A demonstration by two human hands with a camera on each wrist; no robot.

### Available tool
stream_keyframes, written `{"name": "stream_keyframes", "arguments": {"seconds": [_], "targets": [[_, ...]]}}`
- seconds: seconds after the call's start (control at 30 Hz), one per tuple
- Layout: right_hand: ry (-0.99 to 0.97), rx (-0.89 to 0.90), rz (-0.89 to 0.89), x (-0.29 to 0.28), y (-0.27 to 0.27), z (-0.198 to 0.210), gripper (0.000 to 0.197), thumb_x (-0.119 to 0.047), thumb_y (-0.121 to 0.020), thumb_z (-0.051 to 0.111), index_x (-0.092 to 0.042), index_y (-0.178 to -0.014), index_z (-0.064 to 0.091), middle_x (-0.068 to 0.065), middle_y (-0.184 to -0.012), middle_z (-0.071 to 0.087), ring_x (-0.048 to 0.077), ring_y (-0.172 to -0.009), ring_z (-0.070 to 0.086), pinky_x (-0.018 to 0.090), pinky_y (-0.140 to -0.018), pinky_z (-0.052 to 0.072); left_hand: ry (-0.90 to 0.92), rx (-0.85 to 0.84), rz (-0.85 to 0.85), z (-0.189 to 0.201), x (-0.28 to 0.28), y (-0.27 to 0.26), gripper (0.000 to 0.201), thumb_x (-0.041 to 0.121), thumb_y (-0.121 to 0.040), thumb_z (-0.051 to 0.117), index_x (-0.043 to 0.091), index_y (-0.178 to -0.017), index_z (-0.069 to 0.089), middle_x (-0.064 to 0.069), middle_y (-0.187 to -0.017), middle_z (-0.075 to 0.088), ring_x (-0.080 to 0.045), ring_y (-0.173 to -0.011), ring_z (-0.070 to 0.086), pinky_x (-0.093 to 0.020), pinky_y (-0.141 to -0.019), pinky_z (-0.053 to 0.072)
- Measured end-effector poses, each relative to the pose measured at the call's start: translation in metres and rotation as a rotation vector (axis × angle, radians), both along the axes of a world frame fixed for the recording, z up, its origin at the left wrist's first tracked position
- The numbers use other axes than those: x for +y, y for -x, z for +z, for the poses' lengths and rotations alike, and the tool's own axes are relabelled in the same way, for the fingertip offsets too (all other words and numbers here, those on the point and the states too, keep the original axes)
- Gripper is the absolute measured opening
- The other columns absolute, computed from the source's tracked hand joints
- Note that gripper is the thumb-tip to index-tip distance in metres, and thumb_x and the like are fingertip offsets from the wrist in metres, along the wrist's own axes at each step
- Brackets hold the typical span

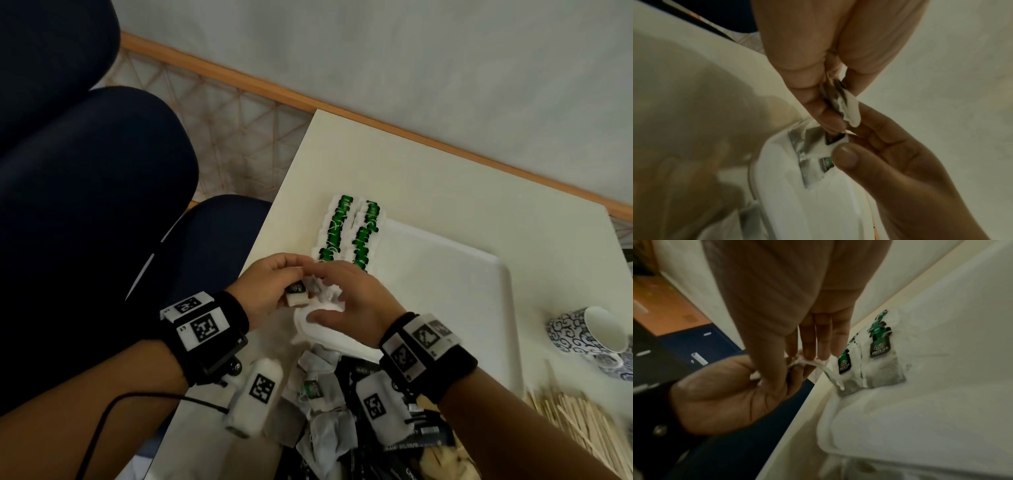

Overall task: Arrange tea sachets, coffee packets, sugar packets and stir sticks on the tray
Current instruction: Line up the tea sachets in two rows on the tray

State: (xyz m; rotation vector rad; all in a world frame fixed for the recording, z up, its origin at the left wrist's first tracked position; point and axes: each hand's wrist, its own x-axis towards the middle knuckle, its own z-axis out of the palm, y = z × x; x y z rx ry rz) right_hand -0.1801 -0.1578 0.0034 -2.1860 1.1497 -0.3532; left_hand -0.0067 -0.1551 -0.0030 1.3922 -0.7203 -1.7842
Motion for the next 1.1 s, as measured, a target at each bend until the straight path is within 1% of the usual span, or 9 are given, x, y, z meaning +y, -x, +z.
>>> {"name": "stream_keyframes", "arguments": {"seconds": [0.07, 0.13, 0.33, 0.47, 0.6, 0.73, 0.8, 0.93, 1.1], "targets": [[0.05, -0.061, -0.075, 0.004, 0.002, -0.002, 0.042, -0.013, -0.083, 0.066, -0.021, -0.124, 0.06, -0.002, -0.106, 0.064, 0.014, -0.095, 0.058, 0.021, -0.078, 0.044, -0.034, 0.062, -0.004, 0.004, 0.002, 0.005, 0.023, 0.003, -0.098, 0.043, 0.01, -0.102, 0.064, -0.01, -0.092, 0.067, -0.018, -0.074, 0.067, -0.031, -0.066, 0.057], [-0.051, -0.106, -0.21, 0.005, 0.005, 0.003, 0.035, -0.005, -0.087, 0.061, -0.023, -0.117, 0.066, -0.008, -0.096, 0.064, 0.013, -0.088, 0.061, 0.025, -0.079, 0.049, -0.05, 0.095, -0.008, 0.006, 0.004, 0.008, 0.024, 0.0, -0.096, 0.043, 0.01, -0.105, 0.063, -0.012, -0.096, 0.067, -0.019, -0.076, 0.068, -0.028, -0.062, 0.058], [-0.171, -0.179, -0.144, 0.017, 0.01, 0.003, 0.054, -0.006, -0.075, 0.073, -0.042, -0.113, 0.058, -0.007, -0.096, 0.064, 0.008, -0.087, 0.06, 0.028, -0.079, 0.053, -0.051, 0.116, -0.081, 0.007, 0.011, 0.01, 0.032, -0.01, -0.093, 0.042, 0.006, -0.113, 0.061, -0.018, -0.109, 0.066, -0.023, -0.088, 0.065, -0.029, -0.074, 0.057], [-0.133, -0.264, -0.25, 0.019, 0.003, -0.012, 0.05, -0.005, -0.075, 0.069, -0.031, -0.117, 0.059, -0.002, -0.085, 0.06, 0.015, -0.078, 0.06, 0.033, -0.074, 0.054, -0.047, 0.158, -0.093, 0.008, 0.014, 0.012, 0.036, -0.013, -0.091, 0.039, 0.002, -0.113, 0.063, -0.022, -0.109, 0.067, -0.024, -0.09, 0.066, -0.028, -0.071, 0.059], [-0.057, -0.229, -0.255, 0.019, -0.002, -0.02, 0.041, 0.003, -0.075, 0.06, -0.017, -0.111, 0.06, -0.004, -0.086, 0.051, 0.012, -0.068, 0.052, 0.024, -0.065, 0.048, -0.057, 0.125, -0.096, 0.006, 0.013, 0.005, 0.039, -0.015, -0.088, 0.039, 0.005, -0.108, 0.065, -0.017, -0.108, 0.068, -0.025, -0.092, 0.064, -0.035, -0.082, 0.054], [-0.014, -0.103, -0.215, 0.014, 0.006, -0.027, 0.042, 0.0, -0.08, 0.058, -0.019, -0.117, 0.06, -0.014, -0.098, 0.045, 0.0, -0.072, 0.051, 0.015, -0.07, 0.045, -0.076, 0.02, -0.032, 0.0, 0.011, -0.004, 0.048, -0.021, -0.083, 0.031, 0.009, -0.104, 0.062, -0.009, -0.106, 0.064, -0.021, -0.091, 0.061, -0.04, -0.094, 0.048], [0.003, -0.026, -0.212, 0.013, 0.011, -0.031, 0.038, -0.004, -0.082, 0.06, -0.019, -0.117, 0.061, -0.01, -0.098, 0.048, 0.0, -0.073, 0.05, 0.019, -0.072, 0.045, -0.085, 0.009, 0.001, -0.003, 0.011, -0.01, 0.046, -0.023, -0.084, 0.032, 0.007, -0.104, 0.061, -0.008, -0.104, 0.063, -0.021, -0.087, 0.062, -0.035, -0.086, 0.053], [-0.045, 0.126, -0.162, 0.012, 0.006, -0.031, 0.045, -0.004, -0.082, 0.058, -0.023, -0.123, 0.059, 0.0, -0.108, 0.053, 0.021, -0.083, 0.058, 0.037, -0.076, 0.051, -0.112, -0.03, 0.027, -0.006, 0.01, -0.018, 0.039, -0.019, -0.088, 0.038, 0.009, -0.101, 0.061, -0.01, -0.107, 0.06, -0.022, -0.083, 0.062, -0.034, -0.069, 0.057], [-0.056, 0.171, -0.102, 0.006, -0.002, -0.035, 0.044, 0.009, -0.079, 0.047, -0.013, -0.106, 0.072, 0.01, -0.105, 0.059, 0.029, -0.093, 0.059, 0.035, -0.085, 0.049, -0.126, -0.063, 0.022, -0.005, 0.01, -0.017, 0.031, -0.015, -0.09, 0.042, 0.009, -0.098, 0.061, -0.006, -0.099, 0.06, -0.014, -0.064, 0.067, -0.027, -0.059, 0.058]]}}
